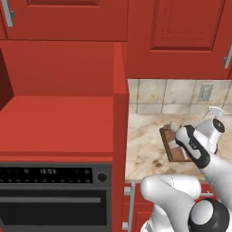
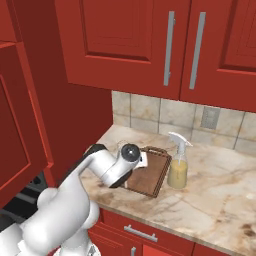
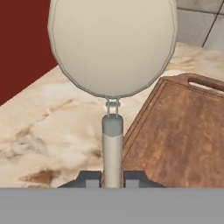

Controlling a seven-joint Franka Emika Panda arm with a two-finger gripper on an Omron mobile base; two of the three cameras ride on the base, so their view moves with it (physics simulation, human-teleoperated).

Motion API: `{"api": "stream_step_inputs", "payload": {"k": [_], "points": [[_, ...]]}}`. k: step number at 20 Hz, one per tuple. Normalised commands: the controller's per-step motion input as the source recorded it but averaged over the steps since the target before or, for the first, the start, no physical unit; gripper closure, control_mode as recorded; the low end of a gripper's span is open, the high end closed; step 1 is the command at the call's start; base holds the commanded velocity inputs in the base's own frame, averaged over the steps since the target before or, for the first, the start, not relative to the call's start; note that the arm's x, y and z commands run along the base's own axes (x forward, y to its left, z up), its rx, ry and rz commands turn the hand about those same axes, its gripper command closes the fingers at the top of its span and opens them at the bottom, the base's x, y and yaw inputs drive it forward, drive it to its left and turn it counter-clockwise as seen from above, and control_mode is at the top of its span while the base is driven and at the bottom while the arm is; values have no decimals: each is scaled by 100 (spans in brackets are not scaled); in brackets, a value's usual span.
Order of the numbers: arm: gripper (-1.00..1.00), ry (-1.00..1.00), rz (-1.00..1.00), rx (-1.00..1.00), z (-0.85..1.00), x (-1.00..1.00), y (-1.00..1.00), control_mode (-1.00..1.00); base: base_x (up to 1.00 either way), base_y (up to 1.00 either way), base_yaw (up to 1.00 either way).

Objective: Grab the spray bottle from the cabinet, then place it next to the cutting board for sanitizing. Then grab the dish brush from the countertop next to the sink and place it next to the cutting board.

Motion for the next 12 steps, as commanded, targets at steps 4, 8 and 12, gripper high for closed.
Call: {"api": "stream_step_inputs", "payload": {"k": [4, 8, 12], "points": [[100, 7, -1, 1, -24, 59, 100, -100, 0, 0, 0], [100, 20, -8, 0, -29, 54, 59, -100, 0, 0, 0], [100, 24, -3, 0, -10, 24, 0, -100, 0, 0, 0]]}}
